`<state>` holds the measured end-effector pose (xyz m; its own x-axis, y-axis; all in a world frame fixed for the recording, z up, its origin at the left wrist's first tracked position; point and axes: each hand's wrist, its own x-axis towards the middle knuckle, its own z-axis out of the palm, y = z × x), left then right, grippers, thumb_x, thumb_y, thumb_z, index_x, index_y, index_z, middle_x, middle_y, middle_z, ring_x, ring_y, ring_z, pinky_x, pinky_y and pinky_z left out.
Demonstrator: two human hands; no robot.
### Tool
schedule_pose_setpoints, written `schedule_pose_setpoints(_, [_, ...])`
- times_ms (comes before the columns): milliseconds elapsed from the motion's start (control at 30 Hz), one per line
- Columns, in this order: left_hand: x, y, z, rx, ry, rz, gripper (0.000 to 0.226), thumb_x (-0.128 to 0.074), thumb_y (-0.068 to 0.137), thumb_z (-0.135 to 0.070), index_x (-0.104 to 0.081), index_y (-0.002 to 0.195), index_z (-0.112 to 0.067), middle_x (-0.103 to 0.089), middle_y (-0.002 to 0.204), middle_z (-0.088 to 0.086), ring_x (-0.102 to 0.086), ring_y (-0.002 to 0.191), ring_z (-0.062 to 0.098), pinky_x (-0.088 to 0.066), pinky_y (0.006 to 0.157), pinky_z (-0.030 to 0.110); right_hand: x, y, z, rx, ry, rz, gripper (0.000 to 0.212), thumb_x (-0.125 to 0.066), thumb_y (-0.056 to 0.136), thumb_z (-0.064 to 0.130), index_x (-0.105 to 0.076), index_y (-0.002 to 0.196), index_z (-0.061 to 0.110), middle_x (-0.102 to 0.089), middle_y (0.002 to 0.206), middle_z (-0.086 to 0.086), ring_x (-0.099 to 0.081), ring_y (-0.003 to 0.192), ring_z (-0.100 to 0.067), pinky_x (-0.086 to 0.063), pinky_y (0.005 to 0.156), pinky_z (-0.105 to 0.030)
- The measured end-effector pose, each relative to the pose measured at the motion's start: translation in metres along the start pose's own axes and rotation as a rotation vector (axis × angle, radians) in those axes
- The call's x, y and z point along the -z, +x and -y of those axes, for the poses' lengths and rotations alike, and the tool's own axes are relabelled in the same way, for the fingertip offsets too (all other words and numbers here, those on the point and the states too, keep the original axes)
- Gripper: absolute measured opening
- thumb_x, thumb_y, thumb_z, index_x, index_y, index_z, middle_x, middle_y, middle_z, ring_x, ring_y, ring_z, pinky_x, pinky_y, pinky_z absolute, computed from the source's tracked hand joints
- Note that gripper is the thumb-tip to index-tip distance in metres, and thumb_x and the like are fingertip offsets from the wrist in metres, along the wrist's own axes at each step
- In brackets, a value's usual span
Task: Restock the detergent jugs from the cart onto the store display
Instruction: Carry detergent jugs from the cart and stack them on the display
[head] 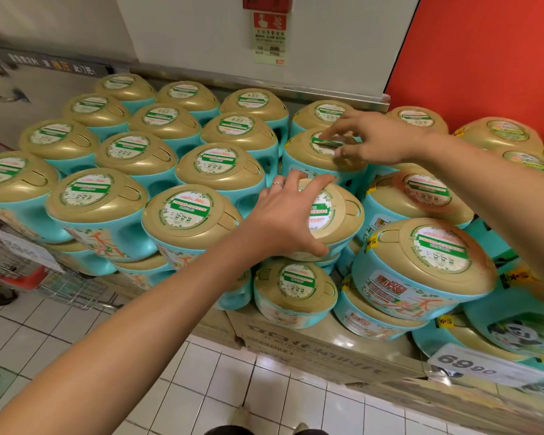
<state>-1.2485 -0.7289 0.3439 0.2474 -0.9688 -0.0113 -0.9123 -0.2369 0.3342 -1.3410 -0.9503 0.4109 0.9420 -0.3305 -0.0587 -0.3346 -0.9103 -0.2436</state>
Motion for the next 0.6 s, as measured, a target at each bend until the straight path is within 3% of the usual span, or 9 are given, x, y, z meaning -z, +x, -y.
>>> schedule_pose_setpoints(100, [0.003, 0.018, 0.001, -0.018, 0.031, 0.059, 0.124, -0.087, 0.062, -0.060, -0.016, 0.161, -0.040, -0.033, 0.147, 0.010, -0.031, 0.139, 0.038, -0.032, 0.116, 0.053, -0.001, -0.021, -0.002, -0.013, 0.049, 0.027, 0.037, -0.067, 0.101, 0.016, -0.067, 0.137, 0.023, -0.065, 0.131, 0.000, -0.060, 0.115, -0.014, -0.039, 0.091, -0.019])
schedule_pose_setpoints(233, [0.008, 0.037, 0.002, -0.047, 0.044, 0.093, 0.123, -0.087, 0.060, -0.062, -0.020, 0.161, -0.038, -0.038, 0.144, 0.011, -0.031, 0.140, 0.036, -0.027, 0.115, 0.051, -0.009, -0.044, 0.001, -0.004, 0.106, -0.008, 0.039, -0.069, 0.097, 0.012, -0.069, 0.134, 0.024, -0.066, 0.122, 0.006, -0.061, 0.110, -0.014, -0.037, 0.082, -0.001])
schedule_pose_setpoints(367, [0.012, 0.052, 0.002, -0.082, 0.017, 0.097, 0.124, -0.088, 0.058, -0.063, -0.024, 0.160, -0.038, -0.041, 0.145, 0.009, -0.034, 0.140, 0.034, -0.026, 0.113, 0.049, -0.020, -0.061, 0.012, -0.008, 0.022, -0.035, 0.055, -0.073, 0.093, 0.023, -0.057, 0.145, 0.020, -0.062, 0.133, -0.003, -0.056, 0.113, -0.014, -0.040, 0.091, -0.021])
schedule_pose_setpoints(500, [0.009, 0.051, 0.005, -0.160, -0.024, 0.011, 0.120, -0.090, 0.060, -0.059, -0.030, 0.159, -0.029, -0.038, 0.156, 0.007, -0.033, 0.145, 0.031, -0.027, 0.116, 0.050, -0.035, -0.073, 0.027, -0.097, -0.014, 0.027, 0.094, -0.076, 0.087, 0.045, -0.023, 0.162, 0.021, -0.043, 0.153, -0.012, -0.045, 0.138, -0.030, -0.041, 0.112, -0.039])
schedule_pose_setpoints(600, [0.003, 0.041, 0.009, -0.179, 0.016, -0.104, 0.112, -0.088, 0.064, -0.062, -0.037, 0.157, -0.025, -0.032, 0.162, 0.005, -0.027, 0.151, 0.029, -0.028, 0.119, 0.054, -0.043, -0.072, 0.032, -0.096, -0.051, 0.049, 0.108, -0.083, 0.080, 0.054, -0.022, 0.160, 0.015, -0.040, 0.155, -0.015, -0.043, 0.141, -0.031, -0.039, 0.116, -0.040])
